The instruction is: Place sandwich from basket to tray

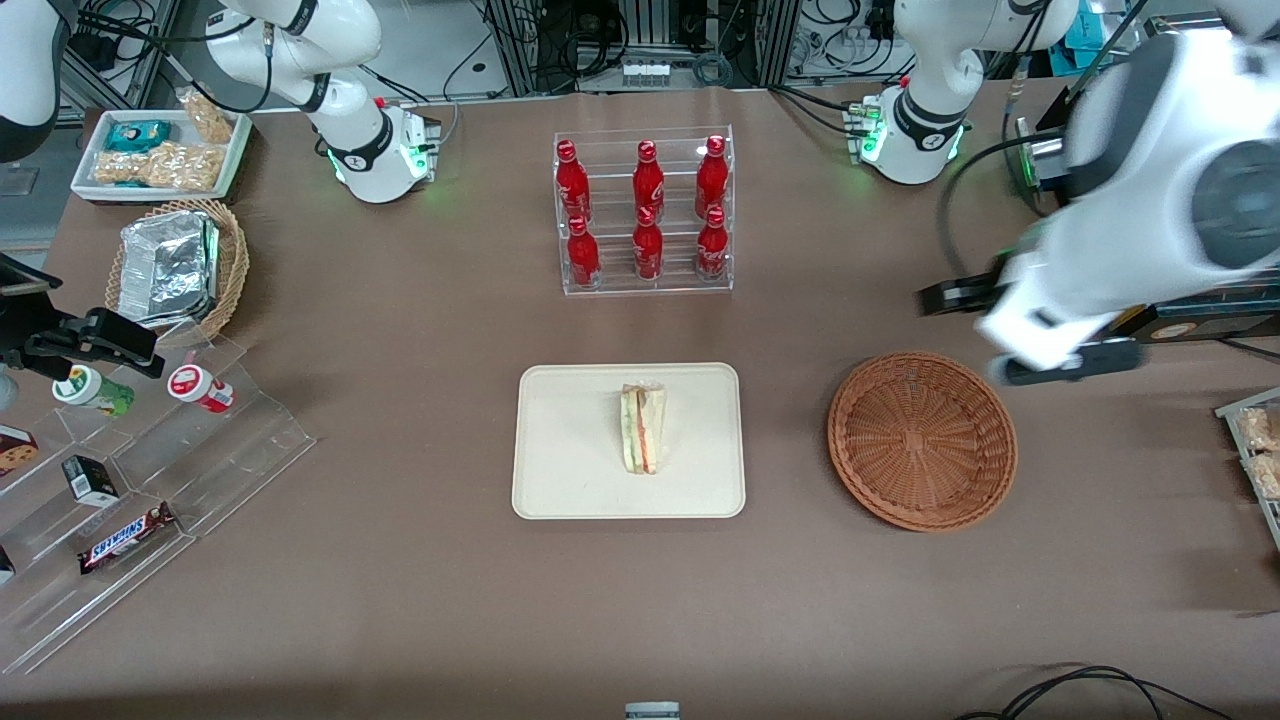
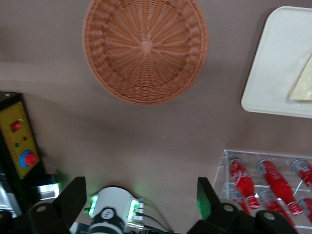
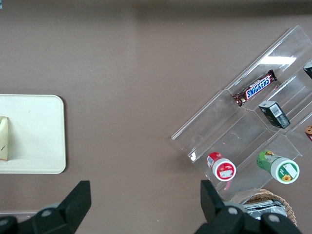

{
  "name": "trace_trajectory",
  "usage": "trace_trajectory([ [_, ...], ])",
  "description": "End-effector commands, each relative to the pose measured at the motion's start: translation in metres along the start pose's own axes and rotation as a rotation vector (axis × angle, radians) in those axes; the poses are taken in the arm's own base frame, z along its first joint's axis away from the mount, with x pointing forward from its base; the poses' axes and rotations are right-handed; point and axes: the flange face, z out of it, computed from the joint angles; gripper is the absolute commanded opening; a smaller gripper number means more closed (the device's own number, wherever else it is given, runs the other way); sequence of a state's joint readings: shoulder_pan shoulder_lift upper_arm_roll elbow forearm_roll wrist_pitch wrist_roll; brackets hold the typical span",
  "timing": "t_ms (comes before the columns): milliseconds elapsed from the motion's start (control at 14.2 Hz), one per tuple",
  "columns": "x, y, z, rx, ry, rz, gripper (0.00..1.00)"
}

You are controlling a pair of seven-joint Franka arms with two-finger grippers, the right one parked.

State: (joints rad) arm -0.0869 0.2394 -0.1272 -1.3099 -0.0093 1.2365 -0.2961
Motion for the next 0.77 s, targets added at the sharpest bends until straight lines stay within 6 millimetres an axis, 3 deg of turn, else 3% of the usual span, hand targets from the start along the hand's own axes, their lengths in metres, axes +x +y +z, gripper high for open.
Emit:
trace_trajectory([
  [0,-0.030,-0.036,-0.022,0.025,0.033,0.064,1.00],
  [281,-0.079,-0.043,-0.026,0.089,0.081,0.051,1.00],
  [351,-0.087,-0.037,-0.027,0.110,0.088,0.059,1.00],
  [702,-0.082,-0.048,-0.034,0.091,0.099,0.039,1.00],
])
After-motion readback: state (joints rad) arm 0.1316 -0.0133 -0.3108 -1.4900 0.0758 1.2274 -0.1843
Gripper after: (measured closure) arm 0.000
